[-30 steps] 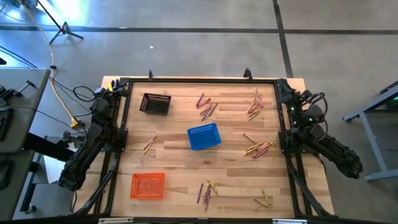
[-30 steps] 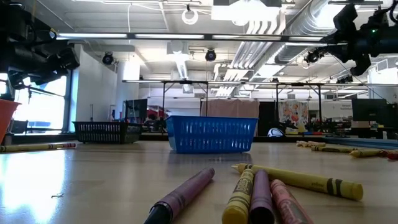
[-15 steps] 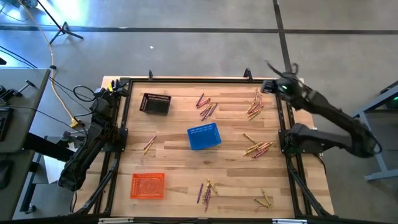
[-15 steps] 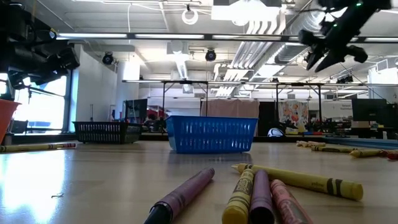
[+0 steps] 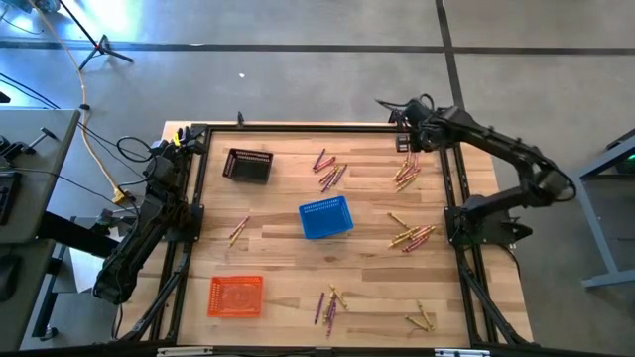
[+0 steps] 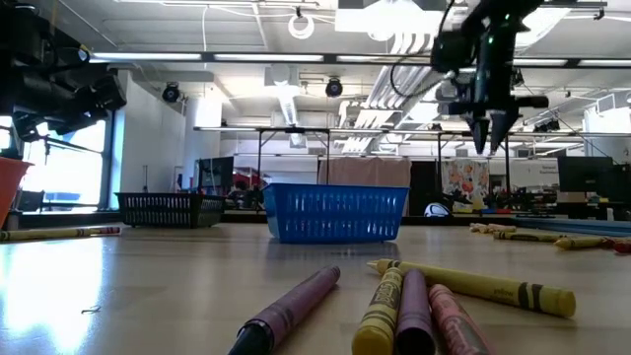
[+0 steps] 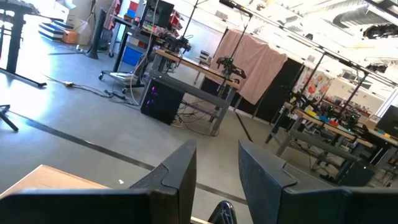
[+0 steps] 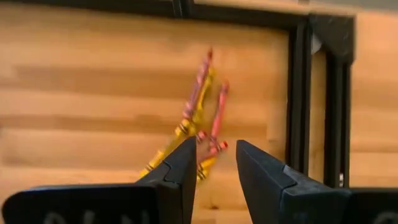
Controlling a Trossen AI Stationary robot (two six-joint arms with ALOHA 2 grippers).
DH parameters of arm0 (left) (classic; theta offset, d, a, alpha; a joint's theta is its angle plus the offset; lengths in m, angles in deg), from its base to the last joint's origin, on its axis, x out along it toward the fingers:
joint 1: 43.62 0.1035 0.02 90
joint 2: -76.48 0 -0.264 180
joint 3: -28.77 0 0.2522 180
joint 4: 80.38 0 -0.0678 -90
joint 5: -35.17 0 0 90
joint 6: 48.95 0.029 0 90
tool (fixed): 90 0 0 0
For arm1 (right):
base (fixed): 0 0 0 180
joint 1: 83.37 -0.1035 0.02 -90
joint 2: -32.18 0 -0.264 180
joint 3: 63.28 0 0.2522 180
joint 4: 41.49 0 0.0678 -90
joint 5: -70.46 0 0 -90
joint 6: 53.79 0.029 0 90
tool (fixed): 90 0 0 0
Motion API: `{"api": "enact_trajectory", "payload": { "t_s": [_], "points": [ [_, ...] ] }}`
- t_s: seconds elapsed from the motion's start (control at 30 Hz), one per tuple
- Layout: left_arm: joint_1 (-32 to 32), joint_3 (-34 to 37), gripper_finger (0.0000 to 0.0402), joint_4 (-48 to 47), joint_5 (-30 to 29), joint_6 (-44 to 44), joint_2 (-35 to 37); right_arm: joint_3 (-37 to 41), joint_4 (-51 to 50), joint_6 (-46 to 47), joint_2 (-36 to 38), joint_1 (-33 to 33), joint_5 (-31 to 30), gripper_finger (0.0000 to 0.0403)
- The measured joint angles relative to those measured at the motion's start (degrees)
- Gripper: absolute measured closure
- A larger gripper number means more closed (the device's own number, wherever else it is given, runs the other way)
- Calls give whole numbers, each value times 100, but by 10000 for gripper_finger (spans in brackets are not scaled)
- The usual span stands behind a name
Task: Sort crayons
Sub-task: Put the red crayon into the black basket
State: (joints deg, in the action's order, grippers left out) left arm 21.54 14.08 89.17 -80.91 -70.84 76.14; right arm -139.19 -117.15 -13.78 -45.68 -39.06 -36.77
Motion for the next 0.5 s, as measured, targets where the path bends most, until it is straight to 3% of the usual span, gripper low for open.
{"api": "enact_trajectory", "payload": {
  "t_s": [0.23, 0.5],
  "points": [
    [1, 0, 298, 0, 1, 0, -1, 579, 397, -198, -540, 439, 529, 304],
    [-1, 0, 298, -2, 0, 0, -2, 767, 1138, -447, -913, 876, 550, 304]
  ]
}}
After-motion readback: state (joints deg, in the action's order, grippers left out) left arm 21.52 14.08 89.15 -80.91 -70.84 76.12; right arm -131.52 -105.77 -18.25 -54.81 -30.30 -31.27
